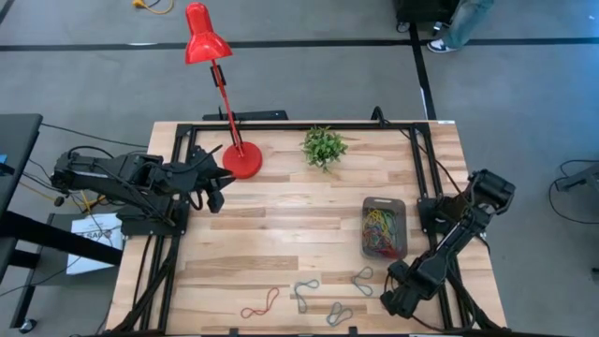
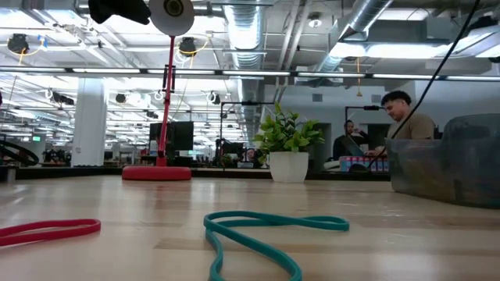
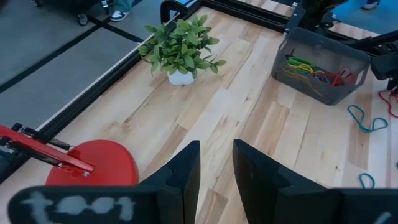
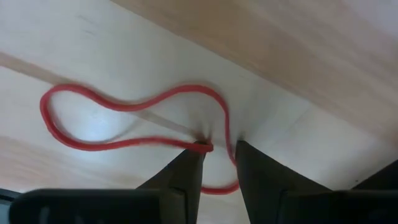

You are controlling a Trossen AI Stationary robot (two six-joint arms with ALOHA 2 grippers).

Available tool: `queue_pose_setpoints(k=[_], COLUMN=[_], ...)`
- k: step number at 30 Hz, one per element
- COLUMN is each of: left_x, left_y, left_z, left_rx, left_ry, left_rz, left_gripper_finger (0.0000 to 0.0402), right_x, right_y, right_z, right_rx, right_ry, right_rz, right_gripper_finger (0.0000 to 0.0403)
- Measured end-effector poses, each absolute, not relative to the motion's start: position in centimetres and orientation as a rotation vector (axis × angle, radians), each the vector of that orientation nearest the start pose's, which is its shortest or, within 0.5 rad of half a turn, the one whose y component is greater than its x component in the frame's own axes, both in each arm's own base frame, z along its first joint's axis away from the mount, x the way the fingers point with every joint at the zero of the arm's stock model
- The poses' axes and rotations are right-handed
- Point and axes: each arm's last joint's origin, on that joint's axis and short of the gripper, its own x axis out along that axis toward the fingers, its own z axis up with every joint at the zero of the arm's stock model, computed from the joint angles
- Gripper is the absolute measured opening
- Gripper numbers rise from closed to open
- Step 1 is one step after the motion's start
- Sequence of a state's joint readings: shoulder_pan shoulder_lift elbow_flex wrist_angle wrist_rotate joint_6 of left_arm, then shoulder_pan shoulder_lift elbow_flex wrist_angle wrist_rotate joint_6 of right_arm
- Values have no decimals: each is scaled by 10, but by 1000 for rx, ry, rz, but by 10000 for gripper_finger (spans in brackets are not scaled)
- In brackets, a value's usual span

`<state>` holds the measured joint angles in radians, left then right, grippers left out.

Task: Pick and place items into bin
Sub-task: Put the red rubber band into the black bin

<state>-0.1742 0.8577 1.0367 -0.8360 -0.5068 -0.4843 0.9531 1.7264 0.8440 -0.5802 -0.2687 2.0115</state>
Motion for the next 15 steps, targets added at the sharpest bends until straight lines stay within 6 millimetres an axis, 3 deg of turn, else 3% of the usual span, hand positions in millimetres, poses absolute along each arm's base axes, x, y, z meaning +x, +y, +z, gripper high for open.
queue_pose_setpoints(k=[15], left_x=[152], left_y=[-12], left_z=[350], left_rx=[-254], left_ry=[517], left_rz=[466], left_gripper_finger=[85], right_x=[165], right_y=[225], right_z=[121], right_rx=[999], right_ry=[1618], right_rz=[-690], right_gripper_finger=[75])
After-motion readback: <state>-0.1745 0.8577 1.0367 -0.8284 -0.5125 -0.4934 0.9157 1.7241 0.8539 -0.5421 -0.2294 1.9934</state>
